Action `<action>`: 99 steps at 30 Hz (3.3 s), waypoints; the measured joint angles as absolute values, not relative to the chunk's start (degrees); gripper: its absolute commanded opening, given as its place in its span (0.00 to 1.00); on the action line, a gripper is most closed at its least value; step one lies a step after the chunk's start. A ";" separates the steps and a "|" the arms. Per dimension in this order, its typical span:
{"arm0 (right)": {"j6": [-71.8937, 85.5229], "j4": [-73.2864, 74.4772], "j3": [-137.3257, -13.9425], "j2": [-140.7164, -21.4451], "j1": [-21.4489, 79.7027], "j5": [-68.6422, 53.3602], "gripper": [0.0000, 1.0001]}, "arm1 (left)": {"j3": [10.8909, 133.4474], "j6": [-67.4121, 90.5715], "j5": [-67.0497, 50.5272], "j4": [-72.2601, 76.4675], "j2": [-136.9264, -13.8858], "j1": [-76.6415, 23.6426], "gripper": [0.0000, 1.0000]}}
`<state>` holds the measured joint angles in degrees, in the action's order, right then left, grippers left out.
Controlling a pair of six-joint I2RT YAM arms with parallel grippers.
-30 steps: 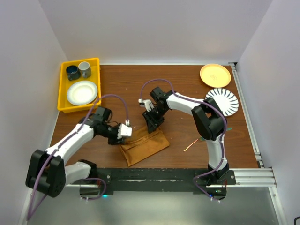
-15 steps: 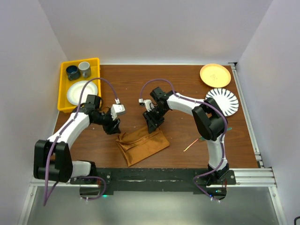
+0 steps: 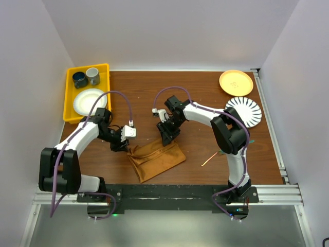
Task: Fold the napkin into a case and place the utensils inside
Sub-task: Smooth out the 2/3-rectangle-folded napkin at the center of the board.
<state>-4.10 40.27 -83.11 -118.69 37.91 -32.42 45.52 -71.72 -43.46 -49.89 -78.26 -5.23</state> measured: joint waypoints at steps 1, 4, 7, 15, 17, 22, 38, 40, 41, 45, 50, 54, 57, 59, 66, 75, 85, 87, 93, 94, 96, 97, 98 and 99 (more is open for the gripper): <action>-4.10 40.29 -83.11 -118.69 37.91 -32.42 0.43 | 45.41 -73.30 -43.46 -50.24 -78.26 -5.26 0.42; -4.10 40.27 -83.11 -118.69 37.91 -32.42 0.43 | 45.39 -76.07 -43.51 -50.46 -78.26 -5.26 0.41; -4.10 40.29 -83.11 -118.69 37.91 -32.42 0.43 | 45.28 -77.80 -43.46 -50.28 -78.32 -5.85 0.39; -4.10 40.29 -83.11 -118.69 37.91 -32.40 0.43 | 43.03 -78.61 -42.61 -48.12 -78.59 -9.43 0.23; -4.10 40.29 -83.11 -118.69 37.91 -32.42 0.43 | 43.00 -78.63 -42.63 -47.70 -78.59 -9.67 0.19; -4.08 40.29 -83.11 -118.69 37.91 -32.40 0.43 | 43.00 -78.67 -42.85 -47.86 -76.71 -12.23 0.13; -4.01 40.29 -83.11 -118.69 37.91 -32.45 0.44 | 37.32 -79.05 -39.11 -44.93 -75.11 -23.22 0.22; -3.99 40.29 -83.11 -118.69 37.91 -32.47 0.44 | 36.49 -78.85 -38.06 -43.94 -75.55 -24.71 0.22; -4.01 40.29 -83.11 -118.69 37.91 -32.47 0.44 | 36.29 -78.59 -37.54 -43.62 -76.01 -25.52 0.22; -4.03 40.36 -83.13 -118.69 37.93 -32.38 0.43 | 36.56 -77.25 -36.51 -41.71 -77.95 -27.29 0.22; -3.81 40.25 -82.98 -118.63 37.71 -31.64 0.42 | 39.55 -75.64 -35.77 -41.41 -81.87 -27.57 0.22; -3.01 40.10 -81.14 -117.36 36.21 -31.05 0.42 | 42.09 -76.18 -35.40 -40.27 -84.71 -26.98 0.25; -2.74 40.88 -80.05 -116.44 33.95 -30.63 0.42 | 44.10 -78.02 -34.85 -39.68 -86.59 -26.04 0.26; -2.81 41.60 -80.05 -116.16 32.45 -29.91 0.43 | 44.91 -80.01 -33.98 -38.94 -87.20 -25.50 0.27; -3.81 43.77 -83.66 -115.77 31.18 -28.67 0.43 | 45.93 -84.18 -30.70 -37.36 -87.44 -25.12 0.31; 7.51 32.10 -86.04 -115.04 34.00 -36.80 0.30 | 46.28 -86.43 -29.50 -37.12 -87.44 -25.12 0.35; 26.98 12.49 -86.24 -119.94 41.52 -40.53 0.19 | 45.74 -88.33 -28.56 -36.75 -86.72 -25.19 0.31; 29.56 10.66 -86.24 -121.82 42.44 -40.47 0.19 | 45.63 -88.71 -28.27 -36.73 -86.52 -25.19 0.29; 33.50 8.34 -86.21 -125.67 44.27 -39.81 0.18 | 45.08 -89.62 -27.81 -36.73 -85.97 -25.19 0.29; 33.85 8.01 -86.21 -125.99 44.42 -39.64 0.18 | 44.97 -89.65 -27.73 -36.64 -85.89 -25.19 0.29; 34.52 7.29 -86.21 -126.52 44.60 -39.22 0.18 | 44.56 -89.82 -27.66 -36.32 -85.47 -25.19 0.33; 34.72 6.98 -86.21 -126.89 44.60 -38.92 0.18 | 44.40 -89.89 -27.66 -36.16 -85.34 -25.19 0.35; 34.98 6.61 -86.21 -127.26 44.60 -38.54 0.18 | 44.31 -90.06 -27.62 -35.99 -85.19 -25.19 0.37; 35.16 6.37 -86.17 -127.79 44.58 -38.41 0.18 | 44.29 -90.15 -27.46 -35.88 -85.08 -25.19 0.40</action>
<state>35.16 6.37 -86.17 -127.79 44.58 -38.41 44.29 -90.15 -27.46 -35.88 -85.08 -25.19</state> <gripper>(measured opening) 0.182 0.338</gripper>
